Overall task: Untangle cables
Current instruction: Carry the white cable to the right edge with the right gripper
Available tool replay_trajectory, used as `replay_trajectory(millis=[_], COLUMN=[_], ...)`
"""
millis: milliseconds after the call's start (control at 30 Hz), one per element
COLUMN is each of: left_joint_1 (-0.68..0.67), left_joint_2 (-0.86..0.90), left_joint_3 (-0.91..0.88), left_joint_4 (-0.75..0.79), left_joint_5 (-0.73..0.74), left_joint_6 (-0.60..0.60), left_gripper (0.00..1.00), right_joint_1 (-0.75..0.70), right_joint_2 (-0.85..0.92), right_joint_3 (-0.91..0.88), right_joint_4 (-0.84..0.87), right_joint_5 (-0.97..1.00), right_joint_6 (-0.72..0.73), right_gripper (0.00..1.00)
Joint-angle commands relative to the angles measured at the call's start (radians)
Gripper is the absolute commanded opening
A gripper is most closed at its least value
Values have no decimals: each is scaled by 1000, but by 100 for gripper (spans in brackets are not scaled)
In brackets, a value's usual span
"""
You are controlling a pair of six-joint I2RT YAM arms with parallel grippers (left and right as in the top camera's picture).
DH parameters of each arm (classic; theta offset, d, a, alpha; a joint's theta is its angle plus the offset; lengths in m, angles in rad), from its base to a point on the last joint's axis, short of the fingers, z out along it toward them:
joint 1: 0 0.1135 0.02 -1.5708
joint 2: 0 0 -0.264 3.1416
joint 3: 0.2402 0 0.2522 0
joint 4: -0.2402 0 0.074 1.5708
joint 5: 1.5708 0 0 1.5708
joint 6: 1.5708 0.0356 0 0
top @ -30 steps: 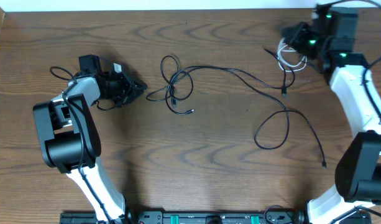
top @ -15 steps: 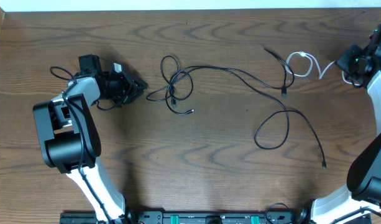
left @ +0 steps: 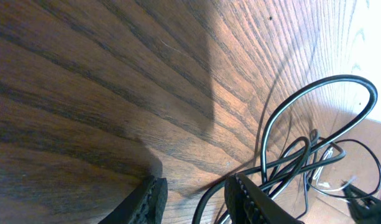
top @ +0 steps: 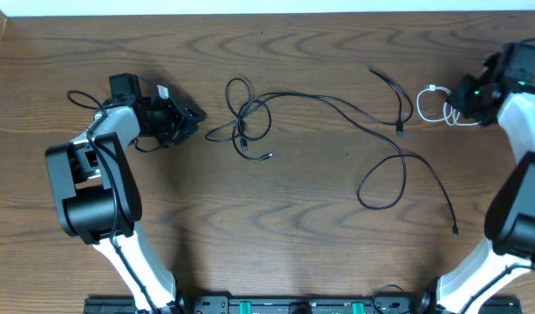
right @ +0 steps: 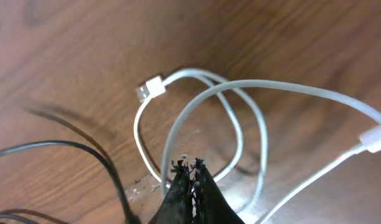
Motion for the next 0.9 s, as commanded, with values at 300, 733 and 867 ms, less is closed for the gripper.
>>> replay_trajectory(millis=[300, 733, 867], left_joint_1=[4, 4, 3], left_joint_2=[24, 24, 24], left_joint_3=[-11, -11, -11], left_joint_4=[-39, -38, -39], left_joint_5=[-131, -131, -131], left_joint_6=[-2, -1, -1], left_gripper=[40, 40, 40], right_joint_1=[-12, -196, -295], right_joint_2=[243, 262, 262], right_joint_3=[-1, 0, 0], right_joint_4=[189, 194, 230], right_joint_5=[53, 514, 517], right_joint_6=[-41, -149, -154], right_gripper=[1, 1, 1])
